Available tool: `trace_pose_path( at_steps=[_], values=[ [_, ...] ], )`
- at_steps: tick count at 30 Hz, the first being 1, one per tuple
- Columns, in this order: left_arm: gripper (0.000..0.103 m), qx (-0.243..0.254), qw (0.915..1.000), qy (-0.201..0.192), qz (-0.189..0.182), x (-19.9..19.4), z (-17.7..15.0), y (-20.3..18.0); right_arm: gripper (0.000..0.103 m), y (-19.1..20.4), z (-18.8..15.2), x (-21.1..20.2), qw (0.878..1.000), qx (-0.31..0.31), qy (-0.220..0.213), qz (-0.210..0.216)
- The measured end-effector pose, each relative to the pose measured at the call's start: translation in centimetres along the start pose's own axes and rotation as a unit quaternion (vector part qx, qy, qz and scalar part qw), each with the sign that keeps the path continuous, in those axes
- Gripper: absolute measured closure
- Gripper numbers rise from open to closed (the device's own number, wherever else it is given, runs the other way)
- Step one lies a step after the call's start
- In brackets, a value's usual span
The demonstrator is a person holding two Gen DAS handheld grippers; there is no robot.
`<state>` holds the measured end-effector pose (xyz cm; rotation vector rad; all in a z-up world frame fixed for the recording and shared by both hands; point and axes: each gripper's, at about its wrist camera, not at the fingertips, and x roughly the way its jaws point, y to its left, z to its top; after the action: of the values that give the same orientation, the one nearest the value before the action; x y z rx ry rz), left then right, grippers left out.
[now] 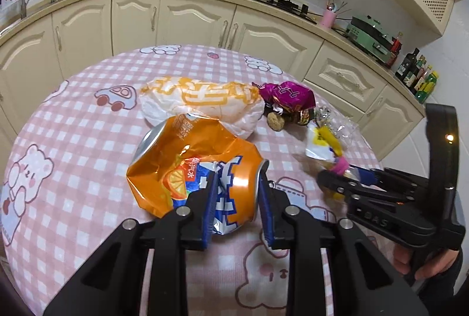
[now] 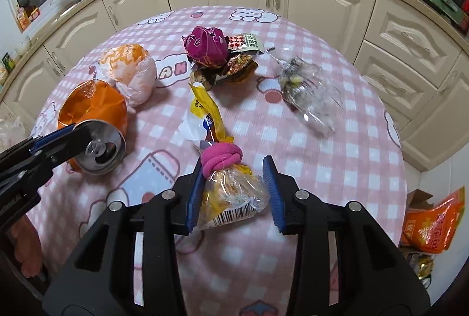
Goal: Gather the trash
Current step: 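Carry the can and bread bag over the blue bin and open both grippers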
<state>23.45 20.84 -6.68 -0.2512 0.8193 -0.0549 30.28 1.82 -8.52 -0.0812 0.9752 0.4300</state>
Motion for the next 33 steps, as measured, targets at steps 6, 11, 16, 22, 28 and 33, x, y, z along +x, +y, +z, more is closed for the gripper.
trace_pose_path(
  at_steps=[6,11,16,22,28,33],
  values=[
    [0.077,0.013,0.9996,-0.023,0.009,-2.1,-0.4,-0.7,0.065,-0.7,-0.9,-2.6,1.0,0.013,-0.02,0.015],
    [0.077,0.031,0.9988,-0.038,0.0,-3.8,-0.6,-2.6,0.065,-1.8,-1.8,-5.6,0.998,0.026,-0.045,0.018],
    [0.077,0.059,0.9967,-0.054,-0.013,-5.0,-0.7,-5.5,0.065,-3.3,-2.9,-7.7,0.998,0.039,-0.056,0.017],
    [0.077,0.09,0.9937,-0.058,-0.033,-5.3,-1.1,-10.0,0.065,-6.3,-4.8,-10.8,0.995,0.064,-0.077,0.012],
    [0.077,0.131,0.9879,-0.057,-0.06,-5.1,-1.6,-15.6,0.065,-10.0,-7.1,-13.8,0.991,0.093,-0.1,0.002],
    [0.077,0.172,0.9806,-0.046,-0.082,-4.0,-2.4,-21.1,0.065,-14.5,-9.7,-16.0,0.984,0.135,-0.116,-0.015]
  ],
)
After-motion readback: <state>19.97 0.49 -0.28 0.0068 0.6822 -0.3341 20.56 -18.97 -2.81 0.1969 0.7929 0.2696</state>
